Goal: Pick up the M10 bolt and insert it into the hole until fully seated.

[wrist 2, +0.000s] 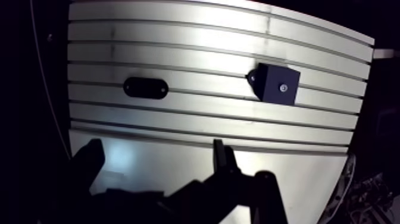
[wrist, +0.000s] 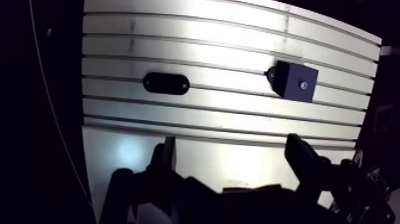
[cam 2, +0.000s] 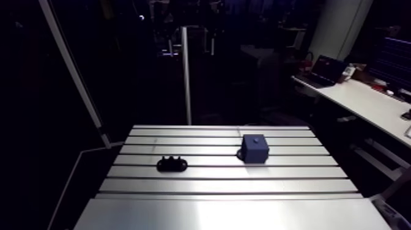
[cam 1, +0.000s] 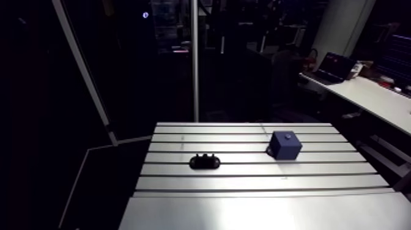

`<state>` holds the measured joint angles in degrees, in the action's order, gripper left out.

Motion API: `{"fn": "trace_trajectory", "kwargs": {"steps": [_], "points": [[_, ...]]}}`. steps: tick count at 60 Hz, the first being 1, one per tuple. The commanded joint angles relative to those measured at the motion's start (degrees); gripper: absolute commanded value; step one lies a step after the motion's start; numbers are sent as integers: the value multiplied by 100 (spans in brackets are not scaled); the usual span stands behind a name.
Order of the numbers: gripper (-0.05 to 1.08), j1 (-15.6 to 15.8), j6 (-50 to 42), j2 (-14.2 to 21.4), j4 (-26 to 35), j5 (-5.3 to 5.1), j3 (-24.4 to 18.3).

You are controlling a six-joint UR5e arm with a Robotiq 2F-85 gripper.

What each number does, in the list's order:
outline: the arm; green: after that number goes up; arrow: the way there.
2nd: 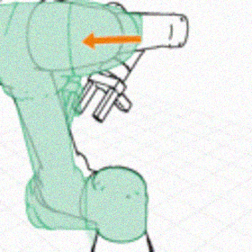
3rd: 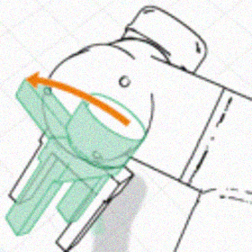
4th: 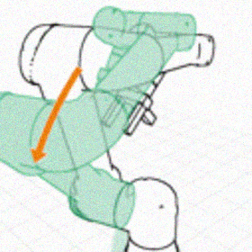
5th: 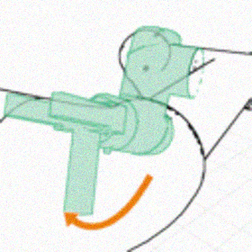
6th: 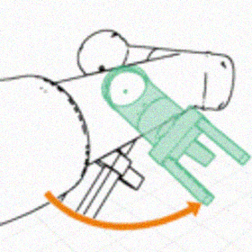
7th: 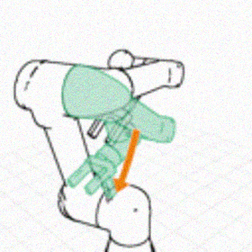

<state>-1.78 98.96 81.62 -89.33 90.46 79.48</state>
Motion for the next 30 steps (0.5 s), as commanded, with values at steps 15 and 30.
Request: {"fn": "trace_trajectory", "kwargs": {"steps": [15,30], "points": [[0,2,23,102,-133,-121,159],[0,2,32,130,-133,-121,204]]}}
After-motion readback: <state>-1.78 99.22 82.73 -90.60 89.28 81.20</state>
